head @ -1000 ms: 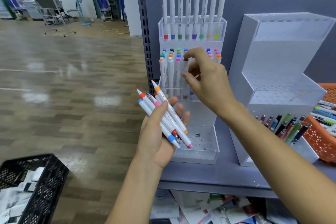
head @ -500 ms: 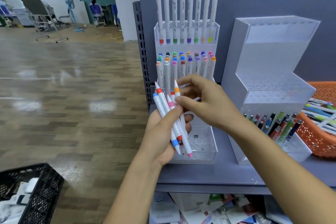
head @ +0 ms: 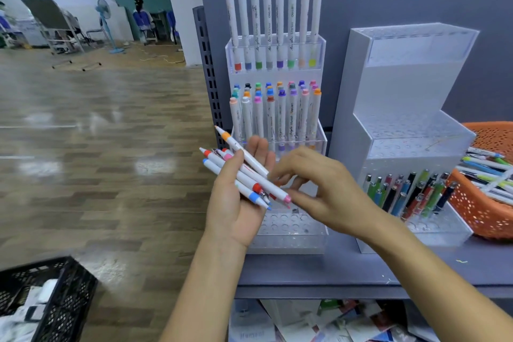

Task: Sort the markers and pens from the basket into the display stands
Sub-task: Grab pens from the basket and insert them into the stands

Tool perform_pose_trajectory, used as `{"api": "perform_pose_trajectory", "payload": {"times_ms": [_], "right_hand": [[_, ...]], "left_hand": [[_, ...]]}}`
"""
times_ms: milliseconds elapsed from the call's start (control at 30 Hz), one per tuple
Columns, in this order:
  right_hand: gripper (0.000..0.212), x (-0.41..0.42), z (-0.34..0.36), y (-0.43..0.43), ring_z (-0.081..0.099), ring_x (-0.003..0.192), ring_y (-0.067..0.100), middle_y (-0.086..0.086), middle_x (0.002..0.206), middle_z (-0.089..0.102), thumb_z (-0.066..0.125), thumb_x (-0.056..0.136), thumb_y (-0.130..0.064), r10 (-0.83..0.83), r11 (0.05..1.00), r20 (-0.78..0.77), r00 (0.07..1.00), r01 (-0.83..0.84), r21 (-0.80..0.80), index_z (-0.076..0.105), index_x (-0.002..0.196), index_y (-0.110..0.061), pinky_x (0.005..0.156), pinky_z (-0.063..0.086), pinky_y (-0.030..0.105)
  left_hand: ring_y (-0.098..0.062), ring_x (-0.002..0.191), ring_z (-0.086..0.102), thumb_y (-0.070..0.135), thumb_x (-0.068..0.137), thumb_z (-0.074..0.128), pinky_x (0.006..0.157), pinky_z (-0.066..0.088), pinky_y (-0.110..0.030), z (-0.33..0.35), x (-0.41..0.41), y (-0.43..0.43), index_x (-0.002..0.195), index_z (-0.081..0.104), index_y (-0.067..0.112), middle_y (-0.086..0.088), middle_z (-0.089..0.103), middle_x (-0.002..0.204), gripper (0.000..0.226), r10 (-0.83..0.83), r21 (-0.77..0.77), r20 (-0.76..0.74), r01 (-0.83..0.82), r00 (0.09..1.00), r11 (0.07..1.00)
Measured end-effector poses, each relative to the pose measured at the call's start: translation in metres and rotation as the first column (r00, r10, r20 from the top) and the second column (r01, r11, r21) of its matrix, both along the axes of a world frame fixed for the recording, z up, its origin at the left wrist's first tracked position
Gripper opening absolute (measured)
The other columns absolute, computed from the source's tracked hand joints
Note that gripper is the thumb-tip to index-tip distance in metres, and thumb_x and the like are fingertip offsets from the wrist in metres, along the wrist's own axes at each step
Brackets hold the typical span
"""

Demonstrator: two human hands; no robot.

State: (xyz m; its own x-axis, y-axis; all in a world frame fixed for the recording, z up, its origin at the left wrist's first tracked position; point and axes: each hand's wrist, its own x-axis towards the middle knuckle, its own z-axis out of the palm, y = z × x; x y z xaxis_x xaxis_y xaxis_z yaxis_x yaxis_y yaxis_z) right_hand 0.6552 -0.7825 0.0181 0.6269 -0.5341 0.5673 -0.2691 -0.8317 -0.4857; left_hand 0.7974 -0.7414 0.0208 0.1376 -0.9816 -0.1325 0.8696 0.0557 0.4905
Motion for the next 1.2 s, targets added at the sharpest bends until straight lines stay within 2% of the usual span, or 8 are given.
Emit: {"api": "perform_pose_trajectory", "payload": {"times_ms": [167, 300, 400, 500, 633, 800, 1033, 1200], "right_hand": [[0.024, -0.006, -0.002, -0.009, 0.058, 0.082, 0.011, -0.002, 0.094, 0.059, 0.064, 0.082, -0.01, 0.005, 0.997, -0.041, 0.999, -0.008, -0.082, 0.066, 0.105, -0.017, 0.069, 0.052, 0.031], [0.024, -0.006, -0.008, -0.013, 0.054, 0.082, 0.007, -0.001, 0.097, 0.057, 0.061, 0.085, -0.016, -0.035, 0.982, -0.054, 0.998, 0.024, -0.186, 0.067, 0.109, -0.019, 0.068, 0.051, 0.032], [0.022, -0.01, 0.003, -0.014, 0.059, 0.086, 0.011, 0.005, 0.099, 0.062, 0.059, 0.089, -0.019, -0.05, 0.978, 0.145, 0.988, 0.079, -0.196, 0.07, 0.106, -0.014, 0.076, 0.05, 0.025], [0.021, -0.015, 0.024, -0.017, 0.065, 0.089, 0.012, 0.002, 0.102, 0.065, 0.054, 0.094, -0.012, -0.092, 0.995, 0.44, 0.893, 0.101, 0.001, 0.062, 0.112, -0.017, 0.078, 0.052, 0.023], [0.028, -0.015, 0.049, -0.029, 0.068, 0.083, 0.011, 0.005, 0.093, 0.064, 0.051, 0.094, -0.004, -0.17, 0.985, 0.589, 0.79, 0.148, 0.085, 0.051, 0.114, -0.024, 0.072, 0.055, 0.023], [0.015, -0.008, 0.06, -0.049, 0.068, 0.079, 0.015, -0.004, 0.084, 0.06, 0.059, 0.091, -0.011, -0.259, 0.943, 0.516, 0.816, 0.33, -0.049, 0.049, 0.1, -0.019, 0.071, 0.058, 0.031], [0.015, 0.011, 0.056, -0.059, 0.062, 0.079, 0.01, -0.006, 0.082, 0.061, 0.064, 0.088, -0.011, -0.27, 0.912, 0.388, 0.881, 0.363, -0.189, 0.06, 0.099, -0.002, 0.07, 0.048, 0.009], [0.018, 0.023, 0.051, -0.065, 0.062, 0.067, 0.014, -0.002, 0.077, 0.066, 0.069, 0.083, -0.021, -0.289, 0.913, 0.276, 0.917, 0.35, -0.207, 0.064, 0.094, -0.007, 0.069, 0.055, 0.036]], "left_hand": [[-0.016, 0.082, 0.072, 0.017, 0.098, 0.043, 0.064, 0.059, -0.03, -0.004, -0.002, -0.003, 0.099, 0.066, 0.01, -0.005, 0.074, 0.094, 0.024, -0.044, 0.025, 0.023, 0.044, 0.999, 0.999], [-0.017, 0.094, 0.07, 0.016, 0.094, 0.048, 0.067, 0.059, -0.03, -0.006, -0.007, -0.006, 0.116, 0.061, 0.007, -0.009, 0.071, 0.11, 0.028, -0.048, 0.046, 0.031, 0.046, 0.998, 0.998], [-0.02, 0.087, 0.072, 0.016, 0.091, 0.053, 0.065, 0.059, -0.031, -0.008, -0.006, -0.007, 0.118, 0.06, 0.007, -0.012, 0.069, 0.106, 0.029, 0.006, 0.063, 0.072, -0.01, 0.997, 0.998], [-0.016, 0.068, 0.071, 0.017, 0.095, 0.053, 0.06, 0.059, -0.03, -0.009, -0.005, -0.008, 0.1, 0.059, 0.013, -0.005, 0.071, 0.083, 0.009, 0.054, 0.097, 0.123, -0.066, 0.991, 0.993], [-0.008, 0.044, 0.048, 0.033, 0.095, 0.053, 0.05, 0.05, -0.021, -0.01, -0.005, -0.012, 0.086, 0.052, 0.016, 0.004, 0.052, 0.061, 0.019, 0.089, 0.14, 0.158, -0.112, 0.983, 0.984], [-0.008, 0.044, 0.044, 0.027, 0.095, 0.052, 0.045, 0.043, -0.017, -0.011, -0.006, -0.013, 0.083, 0.05, 0.016, 0.003, 0.046, 0.065, 0.017, 0.059, 0.106, 0.144, -0.074, 0.988, 0.992], [-0.012, 0.051, 0.054, 0.006, 0.094, 0.046, 0.05, 0.049, -0.021, -0.008, -0.005, -0.008, 0.091, 0.056, 0.008, -0.003, 0.056, 0.067, 0.011, 0.012, 0.03, 0.118, -0.016, 0.993, 0.999], [-0.013, 0.071, 0.066, 0.013, 0.091, 0.054, 0.065, 0.057, -0.024, -0.011, -0.006, -0.006, 0.108, 0.059, 0.004, -0.003, 0.068, 0.078, 0.02, 0.05, 0.004, 0.202, -0.052, 0.978, 0.999]]}}
